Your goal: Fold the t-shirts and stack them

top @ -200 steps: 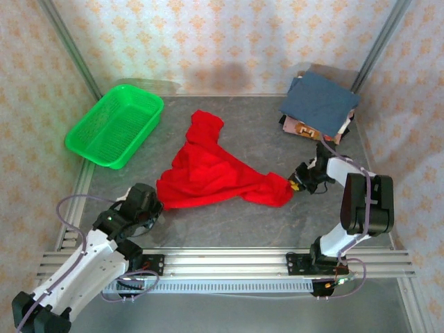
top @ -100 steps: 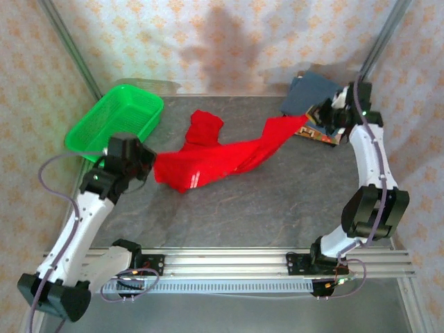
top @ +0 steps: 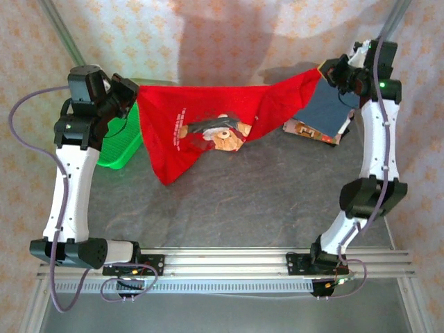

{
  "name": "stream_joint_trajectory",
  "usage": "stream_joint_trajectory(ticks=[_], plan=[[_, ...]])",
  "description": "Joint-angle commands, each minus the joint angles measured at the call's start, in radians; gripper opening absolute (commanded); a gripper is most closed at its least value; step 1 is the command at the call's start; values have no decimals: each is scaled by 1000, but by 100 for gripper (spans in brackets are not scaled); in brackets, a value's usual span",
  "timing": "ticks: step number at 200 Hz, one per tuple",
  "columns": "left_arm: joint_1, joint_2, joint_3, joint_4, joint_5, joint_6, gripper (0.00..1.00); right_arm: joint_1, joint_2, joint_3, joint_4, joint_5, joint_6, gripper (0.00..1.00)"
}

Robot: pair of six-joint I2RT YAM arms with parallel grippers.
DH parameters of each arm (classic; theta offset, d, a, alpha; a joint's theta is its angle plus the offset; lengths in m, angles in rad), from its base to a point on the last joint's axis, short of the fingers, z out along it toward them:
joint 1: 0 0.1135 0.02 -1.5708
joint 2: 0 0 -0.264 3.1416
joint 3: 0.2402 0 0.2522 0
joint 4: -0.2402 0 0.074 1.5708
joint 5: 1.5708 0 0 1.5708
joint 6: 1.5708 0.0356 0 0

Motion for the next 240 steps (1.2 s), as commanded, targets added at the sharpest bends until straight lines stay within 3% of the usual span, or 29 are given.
stream_joint_trajectory(ticks=[1, 18, 41, 99, 150, 167, 178, 207, 240], plan=[[10, -102, -172, -65, 15, 24, 0, -8, -199, -299, 51, 0, -38, 0], [7, -215, -418, -22, 15, -25, 0, -8, -363, -629, 137, 8, -36, 0], [6, -379, -711, -23, -14, -68, 0, -7, -533, -954, 104, 81, -70, 0], [5, -638, -1071, -139, -90, -163, 0, 59, -770, -1365, -40, 207, 20, 0], [5, -648, -1191, -152, -114, -175, 0, 167, -794, -1425, -98, 268, 96, 1], [5, -657, -1209, -163, -135, -174, 0, 196, -754, -1398, -148, 313, 99, 14], [6, -664, -1218, -170, -145, -174, 0, 197, -746, -1372, -191, 354, 96, 16], [5, -679, -1246, -182, -158, -174, 0, 196, -842, -1288, -269, 490, 119, 34], [5, -684, -1280, -173, -158, -173, 0, 196, -871, -1259, -250, 588, 144, 47]])
